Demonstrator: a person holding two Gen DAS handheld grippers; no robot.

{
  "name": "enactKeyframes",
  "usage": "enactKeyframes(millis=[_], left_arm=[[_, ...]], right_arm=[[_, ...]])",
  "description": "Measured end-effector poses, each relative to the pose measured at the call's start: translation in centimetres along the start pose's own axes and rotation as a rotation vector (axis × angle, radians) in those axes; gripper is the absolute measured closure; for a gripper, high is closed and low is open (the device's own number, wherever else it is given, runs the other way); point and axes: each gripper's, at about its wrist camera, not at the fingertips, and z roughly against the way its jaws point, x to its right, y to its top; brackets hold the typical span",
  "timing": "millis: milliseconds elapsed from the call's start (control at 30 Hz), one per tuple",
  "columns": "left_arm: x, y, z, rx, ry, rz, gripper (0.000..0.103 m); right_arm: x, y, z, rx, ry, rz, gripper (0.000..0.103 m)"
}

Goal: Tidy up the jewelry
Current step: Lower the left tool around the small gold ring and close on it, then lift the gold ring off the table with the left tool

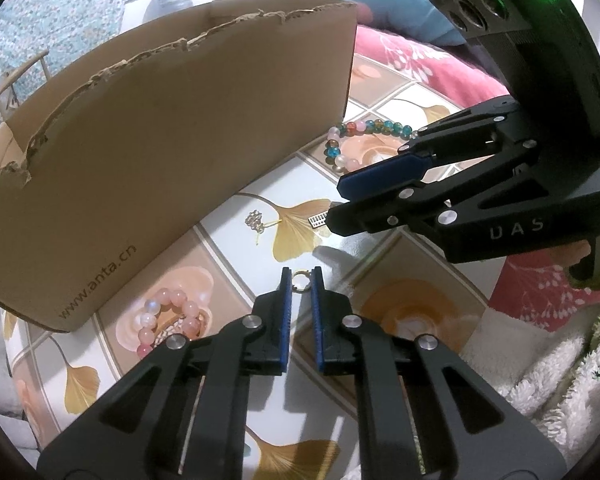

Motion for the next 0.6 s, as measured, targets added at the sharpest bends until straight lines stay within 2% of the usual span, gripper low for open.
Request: enactKeyframes(millis=[300,600], left_arm=[[-0.3,-0.4,0.4,0.005,0.011,0.011,0.094],[-0.7,-0.8,0.8,0.008,0.019,0.021,0.094]], right_arm=[[-0.9,0.7,-1.2,-0.028,-0.02,0.114,0.077],[-1.5,-0.2,-0.9,-0.065,0.029,0.088,0.077]])
